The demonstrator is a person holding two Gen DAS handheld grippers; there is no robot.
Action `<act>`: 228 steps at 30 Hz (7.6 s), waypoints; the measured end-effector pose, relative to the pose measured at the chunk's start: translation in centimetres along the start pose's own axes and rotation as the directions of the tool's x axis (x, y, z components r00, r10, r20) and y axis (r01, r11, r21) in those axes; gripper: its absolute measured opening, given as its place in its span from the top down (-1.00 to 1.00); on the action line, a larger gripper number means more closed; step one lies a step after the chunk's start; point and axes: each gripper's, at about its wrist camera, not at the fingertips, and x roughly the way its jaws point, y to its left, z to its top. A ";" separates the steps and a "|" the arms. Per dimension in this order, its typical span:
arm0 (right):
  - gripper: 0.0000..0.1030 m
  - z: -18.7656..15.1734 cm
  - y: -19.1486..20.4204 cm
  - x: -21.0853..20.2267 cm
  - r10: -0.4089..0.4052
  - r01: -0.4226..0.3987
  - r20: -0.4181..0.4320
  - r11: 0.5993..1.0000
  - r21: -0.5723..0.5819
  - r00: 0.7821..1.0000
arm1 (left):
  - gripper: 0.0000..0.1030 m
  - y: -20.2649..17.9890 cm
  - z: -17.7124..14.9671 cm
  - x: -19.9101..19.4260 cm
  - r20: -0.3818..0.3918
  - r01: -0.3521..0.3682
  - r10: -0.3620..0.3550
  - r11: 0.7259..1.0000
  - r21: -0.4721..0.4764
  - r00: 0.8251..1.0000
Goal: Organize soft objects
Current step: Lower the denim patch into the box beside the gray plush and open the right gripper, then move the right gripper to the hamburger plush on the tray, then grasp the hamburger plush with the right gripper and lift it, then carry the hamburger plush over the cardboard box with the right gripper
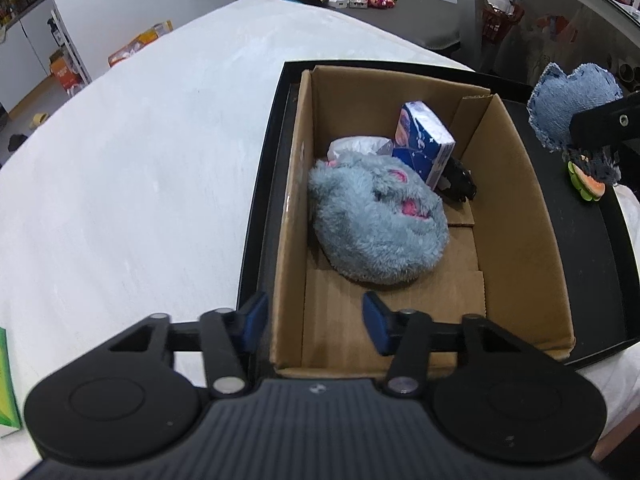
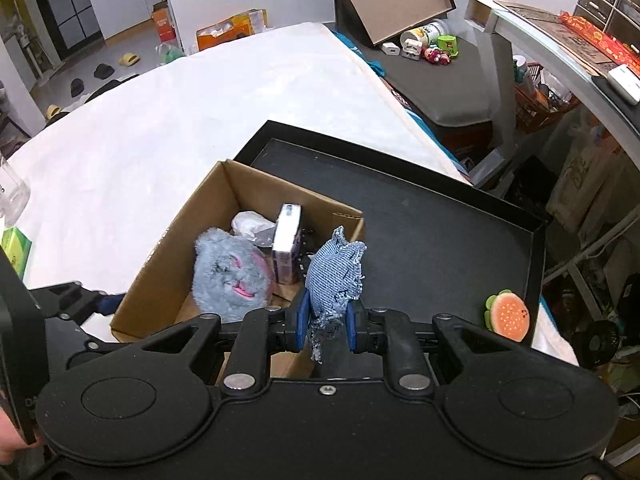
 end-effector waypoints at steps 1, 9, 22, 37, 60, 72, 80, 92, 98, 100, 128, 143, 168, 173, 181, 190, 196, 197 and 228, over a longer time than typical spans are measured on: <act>0.63 0.1 0.2 0.0 0.000 0.000 -0.002 1.000 -0.003 1.000 | 0.23 0.1 0.0 0.1 -0.005 0.005 -0.005 1.000 -0.005 1.000; 0.63 0.6 2.0 0.2 -0.008 0.008 -0.011 1.000 -0.029 1.000 | 0.46 0.9 -0.2 -0.2 0.004 0.023 -0.023 0.999 -0.034 1.000; 0.62 0.4 4.0 2.4 -0.021 0.019 -0.071 0.999 -0.038 0.997 | 0.47 1.9 -0.5 -0.4 0.019 0.067 -0.066 0.996 -0.051 0.998; 0.21 -0.1 4.4 4.9 -0.064 0.060 -0.129 0.998 -0.034 0.990 | 0.47 2.8 -0.5 0.1 0.013 0.098 -0.097 0.993 -0.073 0.995; -0.34 -0.6 1.2 1.8 -0.093 0.092 -0.013 0.995 -0.034 0.996 | 0.37 2.0 -0.4 -0.1 -0.002 0.046 -0.046 0.998 -0.046 0.999; -0.50 -2.1 -3.2 1.2 -0.102 0.101 0.027 0.994 0.037 0.994 | 0.01 0.2 -0.4 -0.6 0.011 -0.055 0.055 0.998 0.022 0.998; -0.51 -3.4 -5.9 1.1 -0.090 0.086 0.044 0.994 0.074 0.995 | -0.20 -0.8 -0.3 -1.0 0.019 -0.100 0.100 0.994 0.049 0.995; -0.53 -4.3 -8.6 1.7 -0.069 0.061 0.073 0.991 0.118 0.995 | -0.31 -1.8 0.2 -1.2 0.014 -0.157 0.156 0.984 0.084 0.988; -0.65 -4.6 -9.3 2.8 -0.080 0.068 0.092 0.989 0.128 0.993 | -0.32 -1.8 0.4 -1.1 -0.005 -0.170 0.171 0.983 0.073 0.985; -0.66 -4.8 -9.4 3.4 -0.091 0.078 0.093 0.988 0.131 0.992 | -0.32 -2.0 0.4 -1.1 -0.007 -0.176 0.177 0.981 0.081 0.984; -0.66 -5.3 -14.1 8.6 -0.178 0.166 0.070 0.975 0.151 0.982 | -0.54 -5.5 3.0 1.0 -0.054 -0.248 0.263 0.949 0.194 0.963; -0.17 -6.0 -15.6 10.9 -0.161 0.160 -0.012 0.970 0.184 0.987 | -0.62 -6.4 3.6 1.3 -0.072 -0.282 0.303 0.935 0.214 0.950; 0.51 -6.9 -16.6 9.9 -0.169 0.178 -0.061 0.962 0.208 0.984 | -0.63 -4.9 4.3 -0.7 0.000 -0.252 0.261 0.936 0.246 0.965; 0.56 -7.1 -17.0 8.6 -0.114 0.123 -0.048 0.955 0.268 0.992 | -0.63 -4.2 4.2 -1.0 0.004 -0.243 0.249 0.941 0.235 0.969; 0.57 -6.8 -17.1 6.4 -0.096 0.095 -0.011 0.945 0.313 0.995 | -0.63 -3.1 3.9 -1.2 0.009 -0.225 0.229 0.949 0.219 0.973; 0.56 -6.5 -16.4 4.2 -0.106 0.094 0.023 0.948 0.304 0.994 | -0.63 -2.2 3.6 -1.1 0.014 -0.185 0.186 0.966 0.183 0.983; 0.56 -6.3 -15.6 3.0 -0.118 0.102 0.038 0.953 0.285 0.992 | -0.63 -1.8 3.2 -1.0 0.021 -0.163 0.162 0.972 0.169 0.987; 0.56 -6.2 -15.4 2.7 -0.120 0.104 0.043 0.954 0.280 0.992 | -0.63 -1.8 3.1 -1.1 0.026 -0.160 0.158 0.973 0.165 0.987; 0.56 -2.6 -6.1 -1.0 -0.079 0.066 0.099 0.989 0.131 0.992 | -0.49 1.1 1.7 -1.6 0.069 -0.081 0.078 0.996 0.039 0.995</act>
